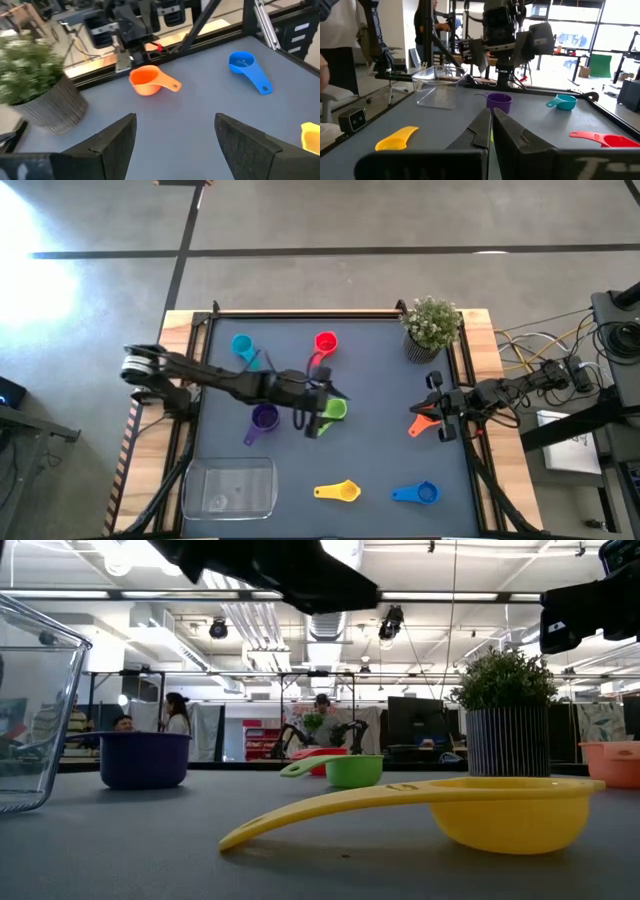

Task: Nest measuring cups in basket
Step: Stack the orange measuring cup on top of the violet measuring cup

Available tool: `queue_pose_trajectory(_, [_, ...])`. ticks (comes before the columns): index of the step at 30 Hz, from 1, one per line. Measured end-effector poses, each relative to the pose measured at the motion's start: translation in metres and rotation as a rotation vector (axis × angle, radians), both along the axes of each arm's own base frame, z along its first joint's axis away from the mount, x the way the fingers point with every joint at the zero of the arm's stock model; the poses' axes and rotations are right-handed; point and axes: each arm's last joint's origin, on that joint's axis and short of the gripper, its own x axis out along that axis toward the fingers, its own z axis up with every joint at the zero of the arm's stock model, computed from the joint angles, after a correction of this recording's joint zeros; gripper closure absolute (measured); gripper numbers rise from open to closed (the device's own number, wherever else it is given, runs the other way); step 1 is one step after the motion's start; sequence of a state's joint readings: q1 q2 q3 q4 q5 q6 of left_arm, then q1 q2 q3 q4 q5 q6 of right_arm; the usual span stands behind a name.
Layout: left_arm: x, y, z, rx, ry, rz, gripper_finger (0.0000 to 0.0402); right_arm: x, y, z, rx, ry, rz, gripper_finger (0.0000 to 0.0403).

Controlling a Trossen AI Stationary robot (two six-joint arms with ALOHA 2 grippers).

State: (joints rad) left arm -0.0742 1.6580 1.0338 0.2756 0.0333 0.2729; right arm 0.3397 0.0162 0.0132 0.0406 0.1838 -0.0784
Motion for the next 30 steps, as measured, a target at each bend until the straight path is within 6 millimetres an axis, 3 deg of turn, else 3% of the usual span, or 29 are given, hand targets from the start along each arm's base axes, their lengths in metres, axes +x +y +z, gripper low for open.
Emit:
queue_pose_trajectory(14, [0.082, -0.009, -0.037, -0.038, -0.017, -0.111, 0.0150, 0.000, 0.000, 0.000, 0.000, 0.000, 0.000, 0.0394])
queue_pose_trajectory(30, [0.150, -0.009, -0.081, -0.177, 0.007, -0.129, 0.0150, 0.000, 0.000, 0.000, 0.000, 0.000, 0.000, 0.0394])
